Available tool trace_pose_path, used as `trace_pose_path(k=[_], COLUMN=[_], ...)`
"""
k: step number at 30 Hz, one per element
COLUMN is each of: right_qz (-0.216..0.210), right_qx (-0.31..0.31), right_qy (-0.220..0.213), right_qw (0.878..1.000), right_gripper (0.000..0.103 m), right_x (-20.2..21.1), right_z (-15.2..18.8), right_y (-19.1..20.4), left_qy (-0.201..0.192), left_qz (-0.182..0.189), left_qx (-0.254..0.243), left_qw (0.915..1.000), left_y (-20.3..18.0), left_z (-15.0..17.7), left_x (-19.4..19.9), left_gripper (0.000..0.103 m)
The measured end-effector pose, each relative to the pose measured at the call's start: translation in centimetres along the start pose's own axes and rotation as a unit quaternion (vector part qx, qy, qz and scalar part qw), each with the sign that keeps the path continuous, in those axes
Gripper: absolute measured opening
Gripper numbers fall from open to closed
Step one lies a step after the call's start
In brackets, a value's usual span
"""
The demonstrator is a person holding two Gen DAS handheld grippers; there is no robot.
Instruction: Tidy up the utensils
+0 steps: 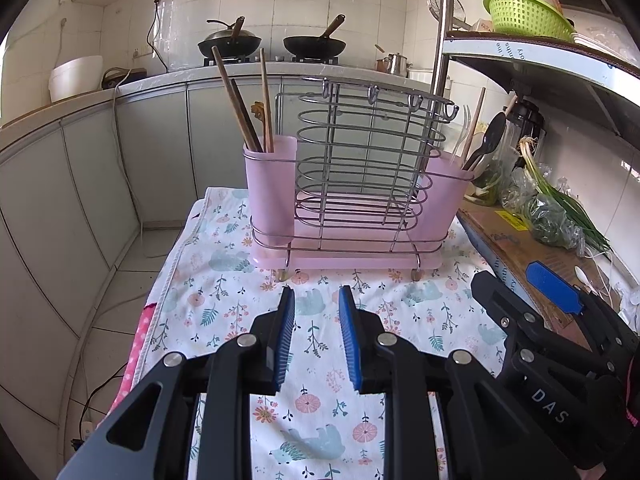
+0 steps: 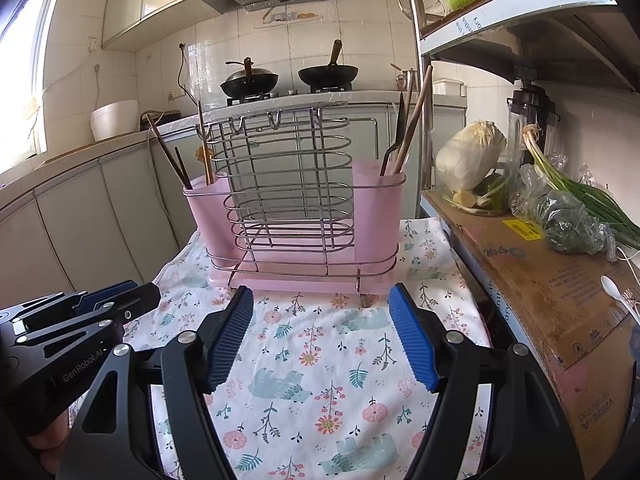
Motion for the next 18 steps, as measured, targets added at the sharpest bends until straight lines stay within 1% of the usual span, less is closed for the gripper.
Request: trace_pose_path(k=[18], right_qz=[0.000], right_qx=[0.003], right_qy=[0.007], right_qw=[1.000], right_gripper=[0.071], right_x=[-0.38], right_z=[0.29], right_y=[0.36], left_qy=[0.008], left_qz=[0.002], left_qx=[0.003], left_qw=[1.0000], left_y=[0.40], left_z=[0.26], left_x=[-0.59], left_gripper=[0.022])
Point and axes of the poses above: each gripper's, at about its wrist camera, not at the fingertips, and x roughly against the way its jaws point, y to its left, z to its underside, the point moved 4 cm from there along -x, roughly the way its jaws point, and after that the axes turned 10 degrees about z, right-handed, at the moved point
